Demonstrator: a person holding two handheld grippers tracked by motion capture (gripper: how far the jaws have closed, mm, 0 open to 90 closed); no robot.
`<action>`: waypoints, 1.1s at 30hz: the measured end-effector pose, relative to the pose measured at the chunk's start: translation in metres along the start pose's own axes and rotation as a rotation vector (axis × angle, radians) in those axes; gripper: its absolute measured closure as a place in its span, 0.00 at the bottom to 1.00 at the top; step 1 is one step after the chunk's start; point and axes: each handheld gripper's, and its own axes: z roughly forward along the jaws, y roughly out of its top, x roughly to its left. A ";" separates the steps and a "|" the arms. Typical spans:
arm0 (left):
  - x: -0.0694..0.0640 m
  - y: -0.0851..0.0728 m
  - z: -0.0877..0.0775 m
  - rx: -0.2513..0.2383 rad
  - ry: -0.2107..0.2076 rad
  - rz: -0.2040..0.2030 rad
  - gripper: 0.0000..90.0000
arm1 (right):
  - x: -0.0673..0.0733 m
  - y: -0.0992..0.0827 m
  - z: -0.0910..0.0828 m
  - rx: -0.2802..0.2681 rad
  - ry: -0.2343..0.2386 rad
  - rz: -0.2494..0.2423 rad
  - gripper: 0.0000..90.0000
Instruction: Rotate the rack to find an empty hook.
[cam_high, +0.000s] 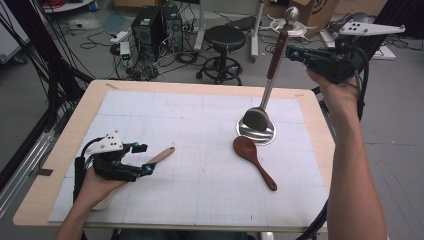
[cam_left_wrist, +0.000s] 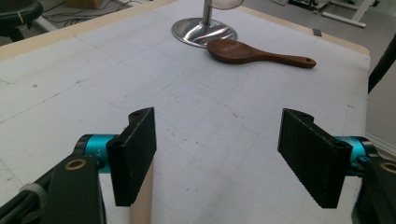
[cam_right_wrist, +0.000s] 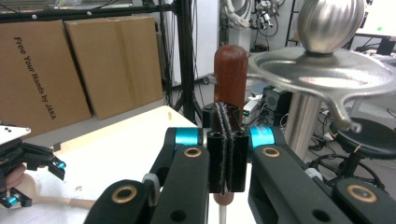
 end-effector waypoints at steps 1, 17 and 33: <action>0.000 0.000 0.000 -0.001 0.000 0.002 0.32 | 0.000 0.001 0.000 0.001 -0.001 -0.001 1.00; 0.000 0.001 -0.002 -0.002 0.003 0.001 0.32 | 0.005 0.012 0.013 0.003 -0.018 -0.011 1.00; 0.001 0.001 -0.003 -0.004 0.005 0.002 0.32 | 0.012 0.016 0.025 0.010 -0.039 -0.011 1.00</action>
